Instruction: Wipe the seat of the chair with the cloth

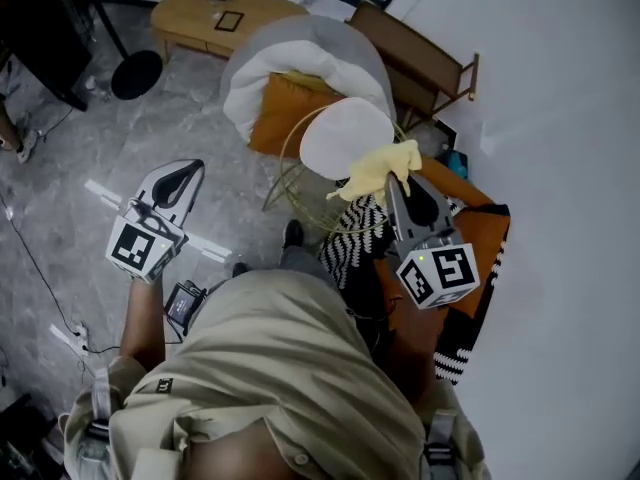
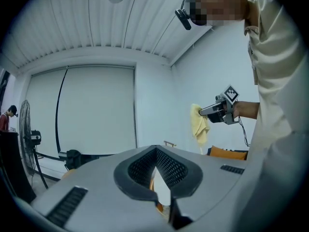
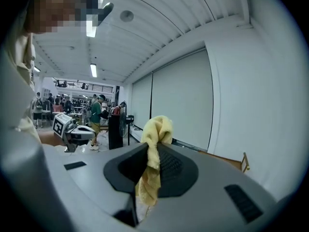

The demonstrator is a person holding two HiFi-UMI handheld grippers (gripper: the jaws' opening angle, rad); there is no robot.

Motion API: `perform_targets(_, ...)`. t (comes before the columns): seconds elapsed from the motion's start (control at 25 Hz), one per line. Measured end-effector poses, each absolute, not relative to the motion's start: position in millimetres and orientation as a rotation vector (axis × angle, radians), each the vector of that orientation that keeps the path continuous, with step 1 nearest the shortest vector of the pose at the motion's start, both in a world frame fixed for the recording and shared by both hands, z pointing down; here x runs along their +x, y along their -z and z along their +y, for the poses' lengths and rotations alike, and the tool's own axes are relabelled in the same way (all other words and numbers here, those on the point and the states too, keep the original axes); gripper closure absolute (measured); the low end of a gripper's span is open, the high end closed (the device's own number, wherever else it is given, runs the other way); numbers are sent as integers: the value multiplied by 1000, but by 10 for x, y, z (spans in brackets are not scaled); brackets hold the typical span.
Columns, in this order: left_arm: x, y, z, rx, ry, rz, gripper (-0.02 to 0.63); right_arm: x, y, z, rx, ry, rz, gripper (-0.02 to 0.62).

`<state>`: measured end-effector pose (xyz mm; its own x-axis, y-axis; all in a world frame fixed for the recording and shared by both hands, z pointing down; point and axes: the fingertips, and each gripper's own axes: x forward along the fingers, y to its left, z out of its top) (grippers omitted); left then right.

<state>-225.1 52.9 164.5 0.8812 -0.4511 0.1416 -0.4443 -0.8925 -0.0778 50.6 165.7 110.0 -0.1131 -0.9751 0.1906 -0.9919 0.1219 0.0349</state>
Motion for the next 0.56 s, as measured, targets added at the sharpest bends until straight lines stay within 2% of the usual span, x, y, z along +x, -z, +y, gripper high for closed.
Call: perform_targets(0.56,-2154,-1736,819,-3017,272,644,592,599,-1144,2051,2040,-188,-2212,538)
